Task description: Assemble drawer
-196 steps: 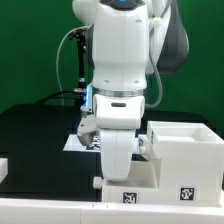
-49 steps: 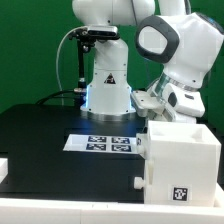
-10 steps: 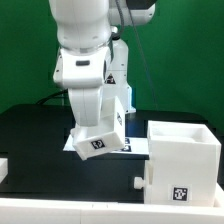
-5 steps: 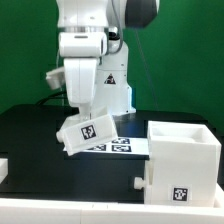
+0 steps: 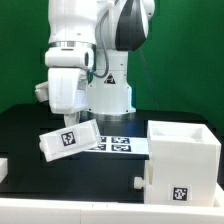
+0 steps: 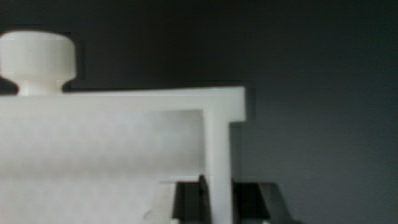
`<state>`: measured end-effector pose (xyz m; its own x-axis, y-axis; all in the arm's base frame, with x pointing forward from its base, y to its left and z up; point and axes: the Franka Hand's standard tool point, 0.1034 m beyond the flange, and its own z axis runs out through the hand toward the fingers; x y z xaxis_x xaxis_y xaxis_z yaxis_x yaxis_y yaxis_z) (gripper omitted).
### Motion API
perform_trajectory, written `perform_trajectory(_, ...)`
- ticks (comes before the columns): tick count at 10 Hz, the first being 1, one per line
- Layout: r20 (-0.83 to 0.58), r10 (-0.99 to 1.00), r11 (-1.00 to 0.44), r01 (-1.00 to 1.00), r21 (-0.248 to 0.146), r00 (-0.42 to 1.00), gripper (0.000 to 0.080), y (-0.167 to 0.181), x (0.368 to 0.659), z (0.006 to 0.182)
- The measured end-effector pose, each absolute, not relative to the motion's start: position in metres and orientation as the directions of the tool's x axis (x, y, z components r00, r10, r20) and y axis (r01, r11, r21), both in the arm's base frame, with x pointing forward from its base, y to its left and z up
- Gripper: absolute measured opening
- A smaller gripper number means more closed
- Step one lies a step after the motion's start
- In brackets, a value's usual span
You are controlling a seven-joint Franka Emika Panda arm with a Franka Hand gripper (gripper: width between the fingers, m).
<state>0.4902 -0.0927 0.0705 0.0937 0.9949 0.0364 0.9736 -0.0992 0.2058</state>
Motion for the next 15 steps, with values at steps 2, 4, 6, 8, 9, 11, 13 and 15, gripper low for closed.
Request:
perform_trajectory(2,0.056,0.983,-0.186,0.938,0.294,0.177,0.0038,-0.086,0.498,0.065)
perform_trajectory(4,0.067,0.976,-0.22,0.939,0.264,0.209,0.0038,-0.108,0.497,0.055)
perform_trajectory(6,0.091,0.984,-0.166,0.971,0.173,0.152,0.0038,-0.14,0.476,0.046)
perform_trajectory(8,0.129,0.974,-0.206,0.96,0.187,0.184,0.0038,-0.13,0.482,0.045)
perform_trajectory(9,0.138,0.969,-0.23,0.954,0.191,0.206,0.0038,-0.123,0.484,0.038)
perform_trajectory(11,0.156,0.957,-0.273,0.942,0.197,0.245,0.0038,-0.103,0.488,0.03)
perform_trajectory(13,0.159,0.955,-0.278,0.941,0.193,0.25,0.0038,-0.102,0.489,0.029)
perform_trajectory(15,0.159,0.955,-0.279,0.941,0.193,0.251,0.0214,-0.102,0.489,0.029)
